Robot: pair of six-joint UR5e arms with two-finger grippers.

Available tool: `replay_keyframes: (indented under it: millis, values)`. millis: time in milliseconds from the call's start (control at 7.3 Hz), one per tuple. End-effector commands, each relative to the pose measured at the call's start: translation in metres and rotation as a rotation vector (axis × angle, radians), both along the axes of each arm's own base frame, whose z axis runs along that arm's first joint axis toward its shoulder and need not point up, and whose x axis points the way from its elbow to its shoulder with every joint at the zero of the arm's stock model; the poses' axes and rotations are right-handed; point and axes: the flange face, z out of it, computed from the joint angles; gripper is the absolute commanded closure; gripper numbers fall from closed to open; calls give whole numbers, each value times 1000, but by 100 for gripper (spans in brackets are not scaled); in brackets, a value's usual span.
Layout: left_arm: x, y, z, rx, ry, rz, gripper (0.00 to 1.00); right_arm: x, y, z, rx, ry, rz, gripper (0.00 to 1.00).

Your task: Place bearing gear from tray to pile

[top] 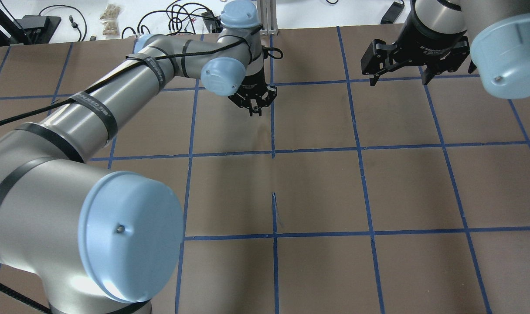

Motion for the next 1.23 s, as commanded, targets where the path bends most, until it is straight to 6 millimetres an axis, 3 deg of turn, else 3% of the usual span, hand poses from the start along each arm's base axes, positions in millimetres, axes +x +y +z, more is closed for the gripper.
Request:
replay_keyframes:
  millis: [0,137,411,685,821,958,1095]
  values:
    - [107,-8,48,49,-18,-46,100,-1,0,0,2,1,-1,0]
    - [166,-3,51,89,-63,-117,100,-1,0,1,0,1,-1,0]
    - [263,15,58,114,-88,-196,100,-1,0,1,0,0,-1,0]
    - [381,32,47,141,-25,-223,100,0,1,1,-1,0,1,0]
    - [431,41,37,130,-3,-246,100,0,1,1,-1,0,1,0]
    - [477,54,29,101,-2,-260,100,-1,0,1,0,0,0,0]
    - [504,71,14,110,19,-262,100,-1,0,1,-1,0,-1,0]
